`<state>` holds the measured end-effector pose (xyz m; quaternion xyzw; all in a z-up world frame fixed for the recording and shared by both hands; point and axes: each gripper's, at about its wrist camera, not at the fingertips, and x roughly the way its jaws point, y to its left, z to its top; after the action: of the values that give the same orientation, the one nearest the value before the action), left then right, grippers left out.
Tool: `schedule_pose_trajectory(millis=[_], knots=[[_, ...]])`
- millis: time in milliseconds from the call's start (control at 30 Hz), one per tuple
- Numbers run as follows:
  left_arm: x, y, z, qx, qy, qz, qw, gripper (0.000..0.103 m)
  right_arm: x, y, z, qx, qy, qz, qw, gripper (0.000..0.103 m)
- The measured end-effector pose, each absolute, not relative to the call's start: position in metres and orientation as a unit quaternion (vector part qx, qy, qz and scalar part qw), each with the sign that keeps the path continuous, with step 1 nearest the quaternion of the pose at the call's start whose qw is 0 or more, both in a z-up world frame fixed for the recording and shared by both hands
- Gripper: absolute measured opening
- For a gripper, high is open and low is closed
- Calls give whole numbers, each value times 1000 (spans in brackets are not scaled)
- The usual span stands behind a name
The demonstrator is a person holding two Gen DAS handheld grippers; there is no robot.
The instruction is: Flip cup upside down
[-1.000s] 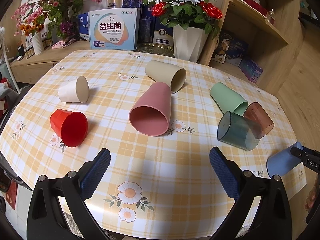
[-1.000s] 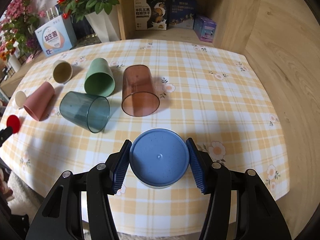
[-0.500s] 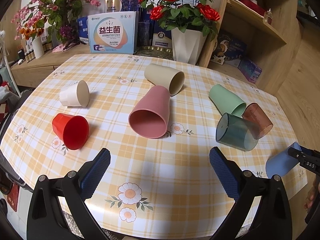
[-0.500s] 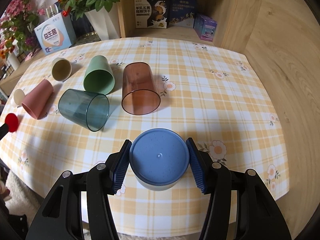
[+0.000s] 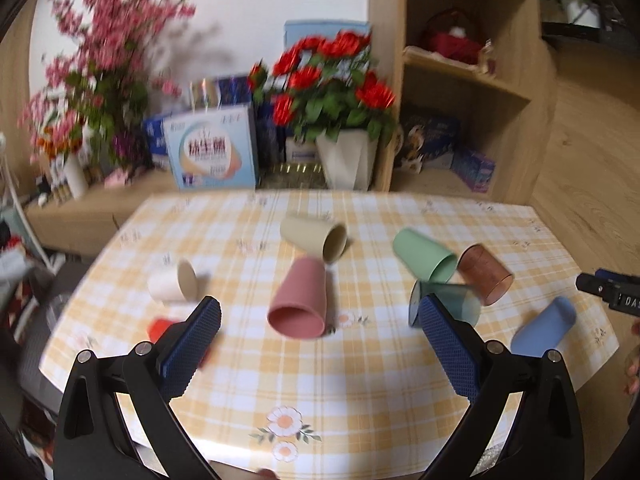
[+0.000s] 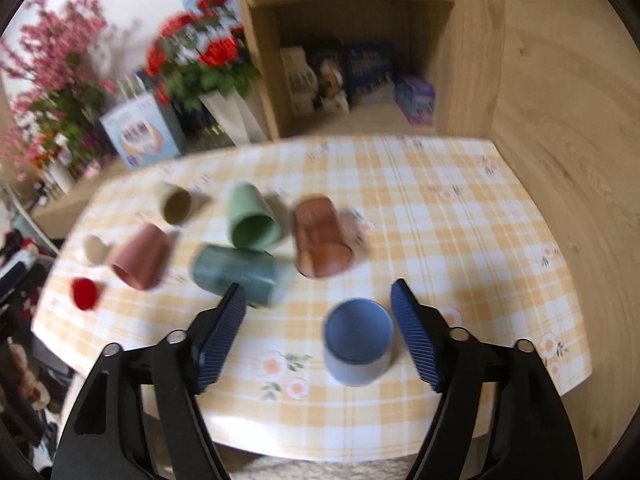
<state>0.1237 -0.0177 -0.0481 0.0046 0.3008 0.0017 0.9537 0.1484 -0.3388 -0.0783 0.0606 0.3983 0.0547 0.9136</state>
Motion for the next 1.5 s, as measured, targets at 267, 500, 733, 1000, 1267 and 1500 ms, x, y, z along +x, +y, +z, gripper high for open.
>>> schedule_pose_trajectory(millis=[267, 500, 733, 1000, 1267, 1500], knots=[[85, -22, 8, 25, 250, -23, 968, 97, 99, -323, -19, 60, 304, 67, 948, 86], [61, -30, 30, 22, 233, -51, 971, 97, 67, -309, 11, 43, 260, 73, 962, 87], [50, -34, 41, 25, 219, -49, 974, 97, 54, -309, 24, 55, 248, 68, 965, 87], [48, -32, 44, 32, 214, -32, 976, 97, 51, -310, 26, 54, 250, 57, 965, 87], [49, -25, 44, 22, 216, -24, 976, 97, 52, -310, 25, 55, 255, 54, 964, 87], [48, -22, 44, 17, 215, -23, 976, 97, 52, -308, 24, 55, 255, 55, 964, 87]])
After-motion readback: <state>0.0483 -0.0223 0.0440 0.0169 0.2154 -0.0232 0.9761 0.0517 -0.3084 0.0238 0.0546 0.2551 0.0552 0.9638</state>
